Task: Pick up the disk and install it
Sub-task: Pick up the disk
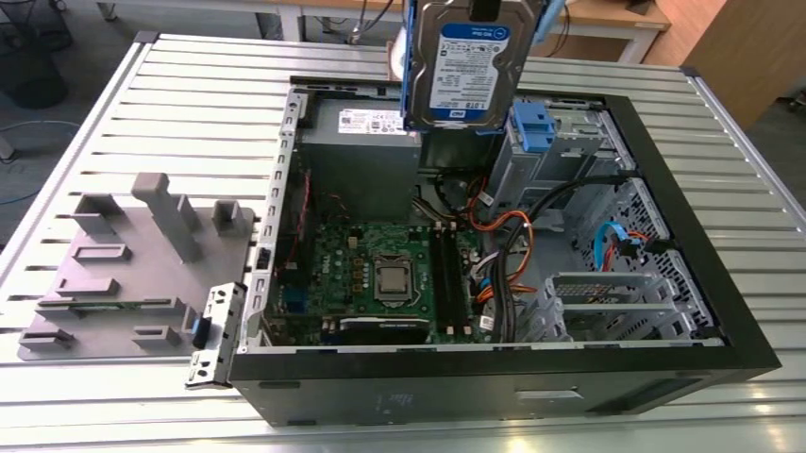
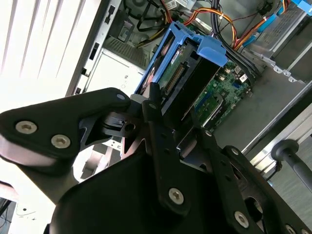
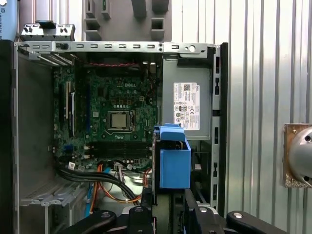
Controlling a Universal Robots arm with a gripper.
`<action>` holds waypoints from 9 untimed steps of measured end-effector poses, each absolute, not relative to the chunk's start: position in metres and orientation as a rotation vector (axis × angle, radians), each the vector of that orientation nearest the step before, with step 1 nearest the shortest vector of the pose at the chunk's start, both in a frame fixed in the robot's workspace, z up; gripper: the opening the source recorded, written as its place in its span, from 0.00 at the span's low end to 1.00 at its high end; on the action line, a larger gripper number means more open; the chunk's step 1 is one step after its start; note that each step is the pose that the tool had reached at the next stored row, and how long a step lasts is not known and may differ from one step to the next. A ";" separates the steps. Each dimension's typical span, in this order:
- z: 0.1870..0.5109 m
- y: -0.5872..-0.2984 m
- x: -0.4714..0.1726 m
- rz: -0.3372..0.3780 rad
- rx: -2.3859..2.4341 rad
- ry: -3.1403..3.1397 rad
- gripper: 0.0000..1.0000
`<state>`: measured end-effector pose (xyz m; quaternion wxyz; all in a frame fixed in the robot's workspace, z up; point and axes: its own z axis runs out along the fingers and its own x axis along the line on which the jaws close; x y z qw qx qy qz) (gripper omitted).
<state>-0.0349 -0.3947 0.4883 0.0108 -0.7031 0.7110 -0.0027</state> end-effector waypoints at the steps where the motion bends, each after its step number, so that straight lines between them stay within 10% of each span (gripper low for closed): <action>1: 0.488 -0.395 -0.035 -0.008 -2.194 2.218 0.35; 9: 0.488 -0.395 -0.035 -0.008 -2.194 2.218 0.35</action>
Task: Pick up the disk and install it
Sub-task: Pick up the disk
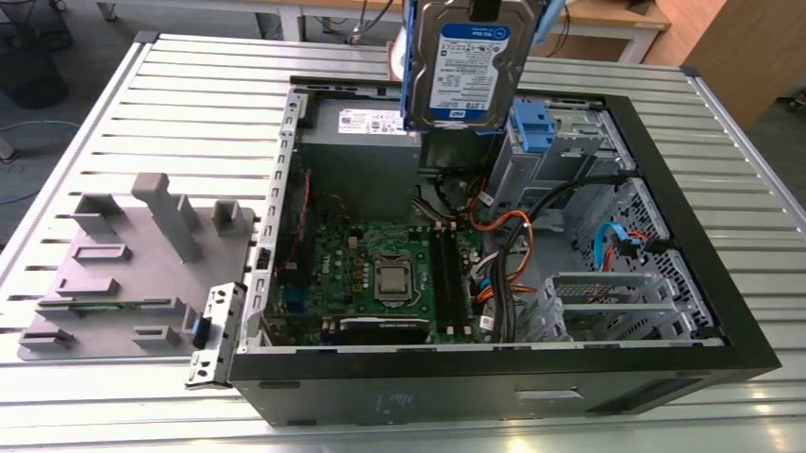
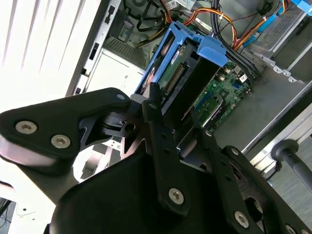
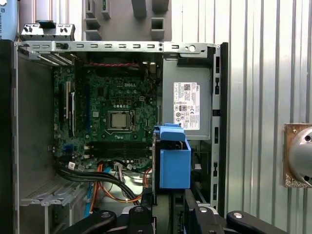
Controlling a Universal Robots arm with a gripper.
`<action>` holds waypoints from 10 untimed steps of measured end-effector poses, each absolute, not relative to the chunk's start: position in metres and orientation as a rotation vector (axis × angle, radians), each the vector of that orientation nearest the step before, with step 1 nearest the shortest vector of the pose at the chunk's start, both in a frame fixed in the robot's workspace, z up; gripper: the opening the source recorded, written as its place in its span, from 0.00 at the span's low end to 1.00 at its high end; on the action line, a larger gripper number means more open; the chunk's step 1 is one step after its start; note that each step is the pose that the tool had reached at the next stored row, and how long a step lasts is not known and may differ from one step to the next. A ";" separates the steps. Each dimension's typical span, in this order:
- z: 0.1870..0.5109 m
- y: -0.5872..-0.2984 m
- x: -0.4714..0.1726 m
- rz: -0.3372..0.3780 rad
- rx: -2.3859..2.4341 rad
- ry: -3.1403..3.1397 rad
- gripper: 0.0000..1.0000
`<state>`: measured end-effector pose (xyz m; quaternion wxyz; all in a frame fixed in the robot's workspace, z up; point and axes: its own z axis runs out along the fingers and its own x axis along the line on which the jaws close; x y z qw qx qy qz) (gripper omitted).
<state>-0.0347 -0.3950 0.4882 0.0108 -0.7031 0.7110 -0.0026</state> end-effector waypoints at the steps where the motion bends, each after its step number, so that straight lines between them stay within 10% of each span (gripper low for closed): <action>1: 0.488 -0.396 -0.035 -0.008 -2.194 2.218 0.35; 10: 0.488 -0.405 -0.035 -0.009 -2.194 2.219 0.35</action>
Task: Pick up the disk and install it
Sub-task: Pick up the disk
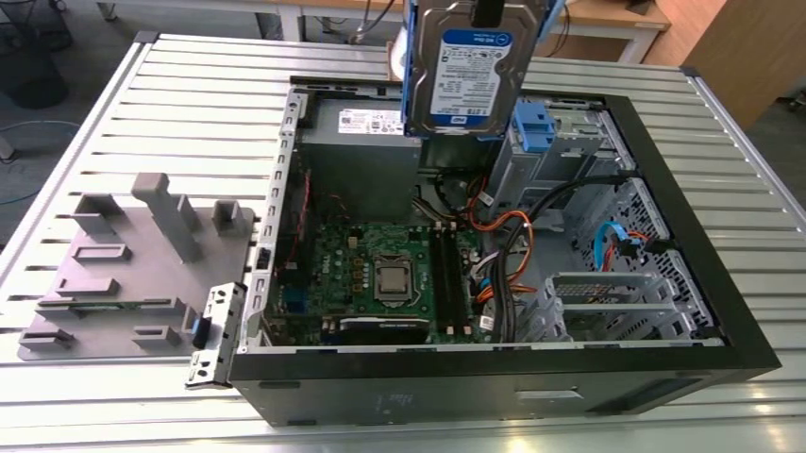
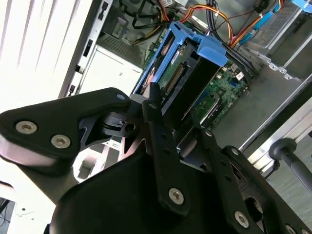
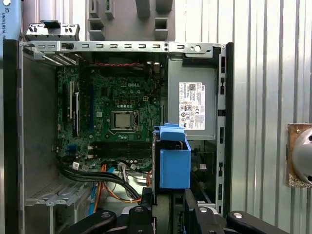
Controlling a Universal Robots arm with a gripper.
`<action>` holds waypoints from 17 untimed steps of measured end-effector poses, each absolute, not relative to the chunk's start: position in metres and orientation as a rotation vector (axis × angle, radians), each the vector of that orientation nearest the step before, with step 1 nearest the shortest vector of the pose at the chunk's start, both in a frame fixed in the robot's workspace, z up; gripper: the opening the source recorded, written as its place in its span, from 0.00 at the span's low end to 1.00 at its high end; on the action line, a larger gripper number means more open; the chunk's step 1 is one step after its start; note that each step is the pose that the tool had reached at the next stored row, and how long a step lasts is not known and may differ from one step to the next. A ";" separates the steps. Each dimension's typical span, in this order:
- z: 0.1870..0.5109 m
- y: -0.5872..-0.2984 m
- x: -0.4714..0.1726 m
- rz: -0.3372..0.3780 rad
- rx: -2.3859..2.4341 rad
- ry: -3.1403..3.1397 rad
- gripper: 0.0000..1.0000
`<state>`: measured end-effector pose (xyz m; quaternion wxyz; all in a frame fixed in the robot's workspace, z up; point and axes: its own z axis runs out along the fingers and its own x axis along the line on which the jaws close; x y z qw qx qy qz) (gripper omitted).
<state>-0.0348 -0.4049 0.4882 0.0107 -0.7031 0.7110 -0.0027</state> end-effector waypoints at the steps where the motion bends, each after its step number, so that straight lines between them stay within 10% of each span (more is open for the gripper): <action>1: 0.488 -0.406 -0.035 -0.009 -2.194 2.219 0.35; 17: 0.488 -0.442 -0.035 -0.009 -2.194 2.219 0.35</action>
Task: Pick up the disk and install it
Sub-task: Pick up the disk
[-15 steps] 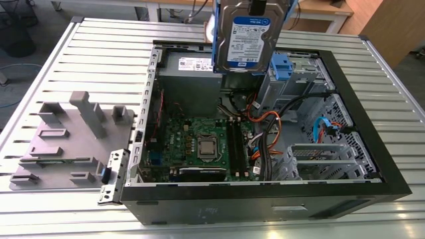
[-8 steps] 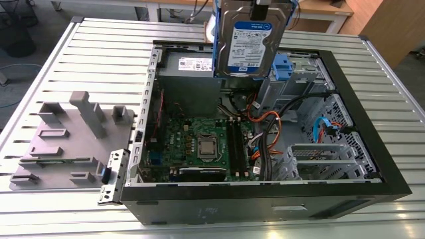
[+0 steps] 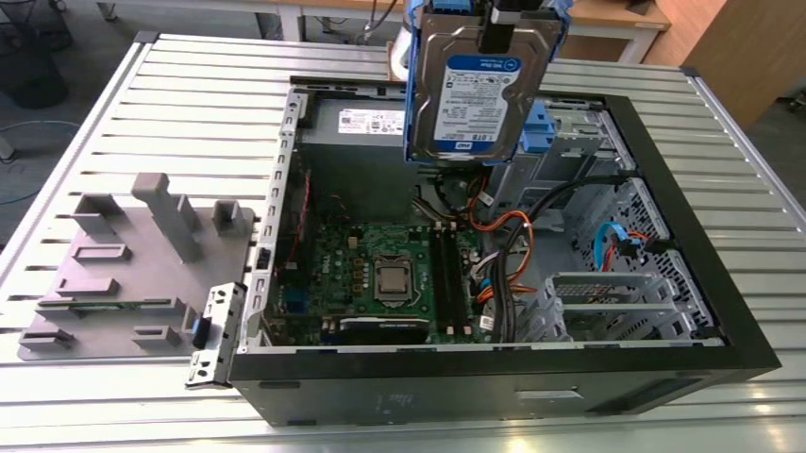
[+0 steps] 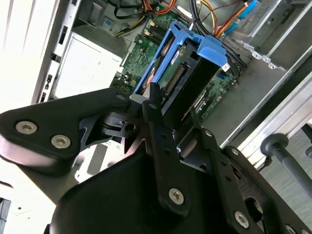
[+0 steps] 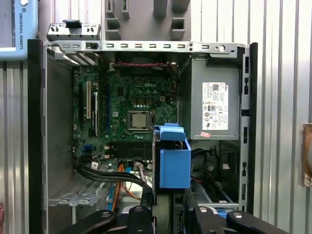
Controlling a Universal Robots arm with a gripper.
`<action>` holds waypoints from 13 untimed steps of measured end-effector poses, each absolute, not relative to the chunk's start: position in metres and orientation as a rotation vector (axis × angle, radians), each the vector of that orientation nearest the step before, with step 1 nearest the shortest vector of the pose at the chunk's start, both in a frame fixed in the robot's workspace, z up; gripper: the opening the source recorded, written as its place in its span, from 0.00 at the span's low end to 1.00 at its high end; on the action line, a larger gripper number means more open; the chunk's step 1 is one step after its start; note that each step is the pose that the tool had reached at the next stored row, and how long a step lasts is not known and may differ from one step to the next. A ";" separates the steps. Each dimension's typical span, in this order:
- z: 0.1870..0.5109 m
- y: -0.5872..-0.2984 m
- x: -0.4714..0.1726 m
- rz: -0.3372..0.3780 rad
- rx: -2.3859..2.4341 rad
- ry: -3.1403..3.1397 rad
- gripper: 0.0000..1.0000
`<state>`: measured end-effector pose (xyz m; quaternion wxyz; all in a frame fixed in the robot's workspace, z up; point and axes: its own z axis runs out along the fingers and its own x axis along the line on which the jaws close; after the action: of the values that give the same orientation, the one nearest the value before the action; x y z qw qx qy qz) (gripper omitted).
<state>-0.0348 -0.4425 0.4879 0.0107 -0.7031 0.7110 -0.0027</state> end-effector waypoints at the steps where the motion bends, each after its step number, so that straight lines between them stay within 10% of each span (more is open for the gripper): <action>1: 0.488 -0.445 -0.035 -0.008 -2.194 2.219 0.35; 13: 0.488 -0.476 -0.035 -0.009 -2.194 2.219 0.35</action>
<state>-0.0348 -0.4760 0.4876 0.0108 -0.7031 0.7110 -0.0027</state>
